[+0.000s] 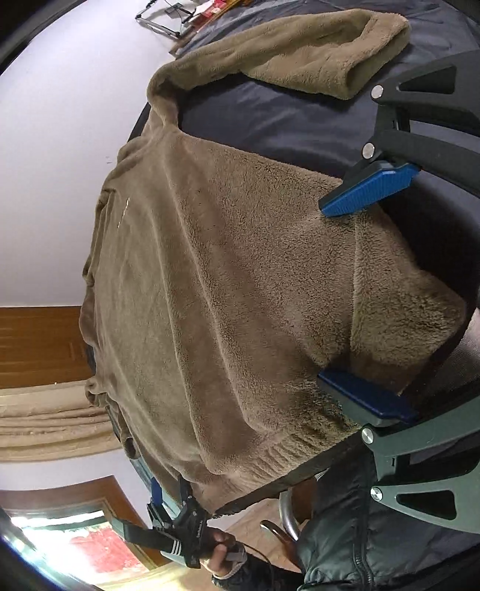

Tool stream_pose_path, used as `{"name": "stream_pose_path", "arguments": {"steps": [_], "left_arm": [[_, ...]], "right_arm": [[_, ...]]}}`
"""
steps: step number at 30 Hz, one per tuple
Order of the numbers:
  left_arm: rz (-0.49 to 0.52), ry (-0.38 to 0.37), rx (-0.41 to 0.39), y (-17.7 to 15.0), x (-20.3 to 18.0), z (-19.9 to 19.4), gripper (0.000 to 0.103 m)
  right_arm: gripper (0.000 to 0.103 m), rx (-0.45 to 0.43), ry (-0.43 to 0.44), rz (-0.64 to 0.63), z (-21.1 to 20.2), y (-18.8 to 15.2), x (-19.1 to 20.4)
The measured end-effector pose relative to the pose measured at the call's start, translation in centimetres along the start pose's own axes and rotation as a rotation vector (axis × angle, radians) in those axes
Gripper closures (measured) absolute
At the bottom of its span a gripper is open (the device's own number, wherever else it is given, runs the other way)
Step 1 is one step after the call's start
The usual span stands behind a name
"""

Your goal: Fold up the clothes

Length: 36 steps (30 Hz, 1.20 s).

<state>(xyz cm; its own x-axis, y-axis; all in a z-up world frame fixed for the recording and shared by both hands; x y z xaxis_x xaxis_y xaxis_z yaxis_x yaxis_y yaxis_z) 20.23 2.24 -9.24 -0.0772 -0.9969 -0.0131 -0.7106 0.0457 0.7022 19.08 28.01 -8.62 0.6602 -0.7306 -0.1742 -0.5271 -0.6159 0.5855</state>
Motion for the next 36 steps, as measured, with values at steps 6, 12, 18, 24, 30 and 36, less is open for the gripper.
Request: {"name": "stream_pose_path", "arguments": {"steps": [6,12,18,24,30,36], "left_arm": [[0.034,0.043,-0.025,0.8,0.1,-1.1,0.001],[0.086,0.058,-0.067,2.6,-1.3,-1.8,0.001],[0.051,0.064,0.027,1.8,-0.6,1.3,0.000],[-0.090,-0.025,0.124,1.4,1.0,2.4,0.000],[-0.064,0.023,0.095,3.7,0.9,1.7,0.000],[-0.041,0.048,0.091,7.6,0.7,2.5,0.000]], "right_arm": [[0.017,0.044,-0.033,-0.021,-0.7,0.7,-0.1],[0.017,-0.013,-0.036,-0.081,-1.2,5.1,0.7],[0.017,0.063,0.026,-0.079,2.6,5.4,0.8],[0.012,0.016,0.031,-0.058,2.4,3.5,1.2],[0.011,0.003,0.015,-0.048,2.3,3.3,1.3],[0.009,0.062,0.051,-0.069,2.5,3.6,1.5]]}}
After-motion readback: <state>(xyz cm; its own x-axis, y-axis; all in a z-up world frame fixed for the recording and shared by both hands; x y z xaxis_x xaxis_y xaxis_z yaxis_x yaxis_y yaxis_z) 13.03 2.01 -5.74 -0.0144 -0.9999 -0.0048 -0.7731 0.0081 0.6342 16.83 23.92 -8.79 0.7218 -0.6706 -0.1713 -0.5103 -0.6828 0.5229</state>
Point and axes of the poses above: each gripper's, at about its wrist camera, not at the fingertips, and z roughly the way its jaws point, x to its left, y to its top, the point moved 10 cm from there along z, roughly the way its jaws point, and after that the axes turned 15 degrees about -z, right-handed, at the moved point
